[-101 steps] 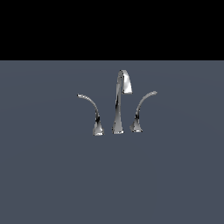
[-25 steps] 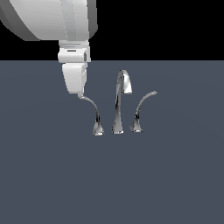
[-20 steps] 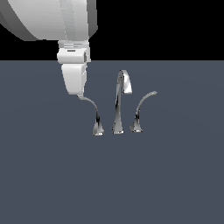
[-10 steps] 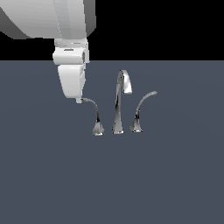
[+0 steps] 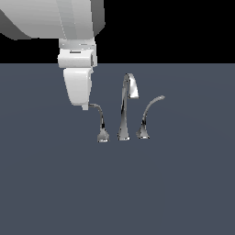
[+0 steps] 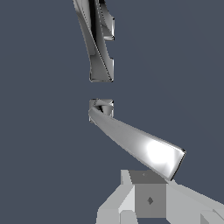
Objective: Turn on the faucet by rotating a designated handle.
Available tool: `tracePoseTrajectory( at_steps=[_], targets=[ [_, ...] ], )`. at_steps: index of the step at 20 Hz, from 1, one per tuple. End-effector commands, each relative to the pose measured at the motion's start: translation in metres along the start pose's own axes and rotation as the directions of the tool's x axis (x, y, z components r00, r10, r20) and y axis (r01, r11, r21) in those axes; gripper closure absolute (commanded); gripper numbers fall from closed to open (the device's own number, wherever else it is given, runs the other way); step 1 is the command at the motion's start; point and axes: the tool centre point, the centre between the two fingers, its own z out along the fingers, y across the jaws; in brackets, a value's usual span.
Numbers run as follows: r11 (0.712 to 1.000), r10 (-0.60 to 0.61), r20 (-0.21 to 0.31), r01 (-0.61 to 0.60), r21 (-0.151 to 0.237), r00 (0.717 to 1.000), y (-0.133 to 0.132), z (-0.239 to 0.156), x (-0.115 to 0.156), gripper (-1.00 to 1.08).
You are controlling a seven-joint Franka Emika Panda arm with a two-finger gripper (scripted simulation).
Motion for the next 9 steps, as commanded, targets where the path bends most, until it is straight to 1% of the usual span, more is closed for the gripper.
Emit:
tracePoseTrajectory(
  at_steps=[1,8,9],
  targets=[
    [1.000,0.014,-0.003,-0.014,-0.003,1.000,0.006,0.000,0.017,1.08],
    [1.000,0.020,-0.005,-0.020,-0.005,1.000,0.020,-0.001,0.047,1.08],
    [1.000,0.020,-0.005,-0.020,-0.005,1.000,0.020,-0.001,0.047,1.08]
  ],
)
